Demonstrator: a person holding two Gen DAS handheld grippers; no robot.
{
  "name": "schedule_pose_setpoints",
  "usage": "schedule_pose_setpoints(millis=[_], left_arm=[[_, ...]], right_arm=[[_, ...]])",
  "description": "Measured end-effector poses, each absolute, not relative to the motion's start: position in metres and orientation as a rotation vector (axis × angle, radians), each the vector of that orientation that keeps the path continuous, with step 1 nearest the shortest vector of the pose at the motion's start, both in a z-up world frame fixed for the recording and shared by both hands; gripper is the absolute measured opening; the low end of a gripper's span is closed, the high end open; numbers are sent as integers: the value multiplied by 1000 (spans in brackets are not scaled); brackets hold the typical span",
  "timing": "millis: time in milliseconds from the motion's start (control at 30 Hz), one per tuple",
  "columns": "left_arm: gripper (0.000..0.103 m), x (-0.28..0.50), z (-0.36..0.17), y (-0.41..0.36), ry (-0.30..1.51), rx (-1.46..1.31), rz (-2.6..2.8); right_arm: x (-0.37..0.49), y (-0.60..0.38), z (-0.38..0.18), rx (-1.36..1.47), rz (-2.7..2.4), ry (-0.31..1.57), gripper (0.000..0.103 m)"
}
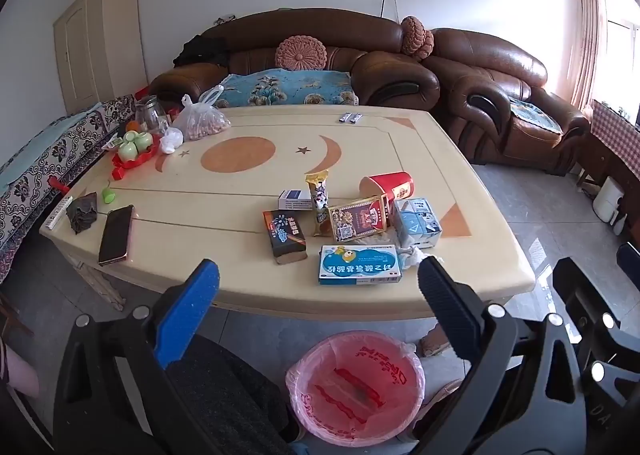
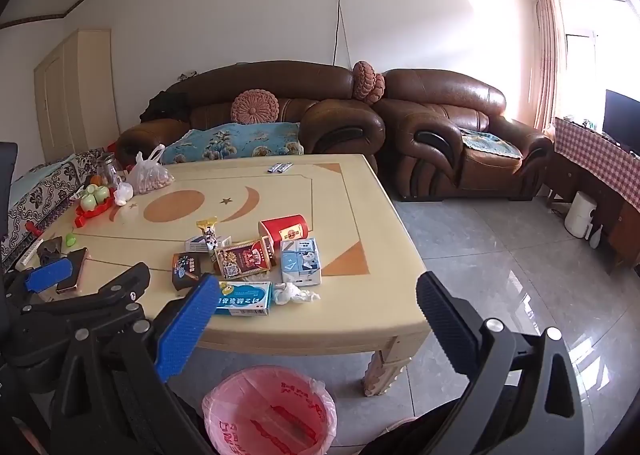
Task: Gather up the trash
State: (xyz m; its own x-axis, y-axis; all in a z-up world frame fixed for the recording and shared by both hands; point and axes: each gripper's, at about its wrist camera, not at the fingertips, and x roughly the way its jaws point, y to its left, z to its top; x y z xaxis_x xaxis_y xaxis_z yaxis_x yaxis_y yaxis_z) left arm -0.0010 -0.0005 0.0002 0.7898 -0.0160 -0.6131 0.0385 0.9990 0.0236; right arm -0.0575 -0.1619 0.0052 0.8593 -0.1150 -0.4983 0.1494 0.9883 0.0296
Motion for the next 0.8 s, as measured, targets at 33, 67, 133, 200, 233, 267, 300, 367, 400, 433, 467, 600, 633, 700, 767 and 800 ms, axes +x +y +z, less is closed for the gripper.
schedule_pose_setpoints(millis=[33, 67, 133, 200, 233, 267, 300, 367, 400, 433, 467, 600, 633, 700, 767, 800], left_arm=[[97, -2, 0, -1, 657, 36, -33], [97, -3, 1, -1, 655, 34, -35], [97, 0, 0, -5, 677, 52, -25], [97, -1, 0, -1, 669, 36, -25], [97, -1, 0, -2, 668, 37, -25], [97, -2, 1, -2, 667, 37, -25], [97, -1, 1, -2, 670, 35, -24], [97, 0, 0, -1, 673, 33, -25], [97, 0, 0, 0, 673, 33, -27], [97, 0, 0, 0, 672, 33, -27], [97, 0, 0, 0, 672, 33, -26], [97, -1, 0, -1, 668, 35, -23], [97, 0, 0, -1, 671, 34, -24], [97, 0, 1, 3, 671, 35, -23], [97, 0, 1, 3, 671, 35, -23], [97, 0, 1, 3, 673, 35, -23]], right_arm=[[-57, -162, 5, 66, -141, 516, 97], [-57, -162, 5, 65, -142, 514, 97], [-56, -163, 6, 63, -142, 513, 97], [-54, -163, 6, 62, -144, 512, 97], [-52, -163, 6, 61, -145, 512, 97], [-58, -162, 7, 66, -140, 502, 97], [-58, -162, 7, 65, -140, 502, 97], [-58, -162, 6, 66, -139, 504, 97], [-58, -162, 6, 67, -138, 504, 97], [-58, -162, 6, 66, -138, 503, 97], [-58, -163, 5, 66, -138, 502, 97], [-61, -161, 7, 66, -137, 503, 97], [-60, -160, 7, 65, -137, 501, 97], [-60, -160, 7, 66, -137, 502, 97], [-60, -160, 7, 65, -137, 501, 97], [-61, -160, 7, 66, -136, 501, 97]])
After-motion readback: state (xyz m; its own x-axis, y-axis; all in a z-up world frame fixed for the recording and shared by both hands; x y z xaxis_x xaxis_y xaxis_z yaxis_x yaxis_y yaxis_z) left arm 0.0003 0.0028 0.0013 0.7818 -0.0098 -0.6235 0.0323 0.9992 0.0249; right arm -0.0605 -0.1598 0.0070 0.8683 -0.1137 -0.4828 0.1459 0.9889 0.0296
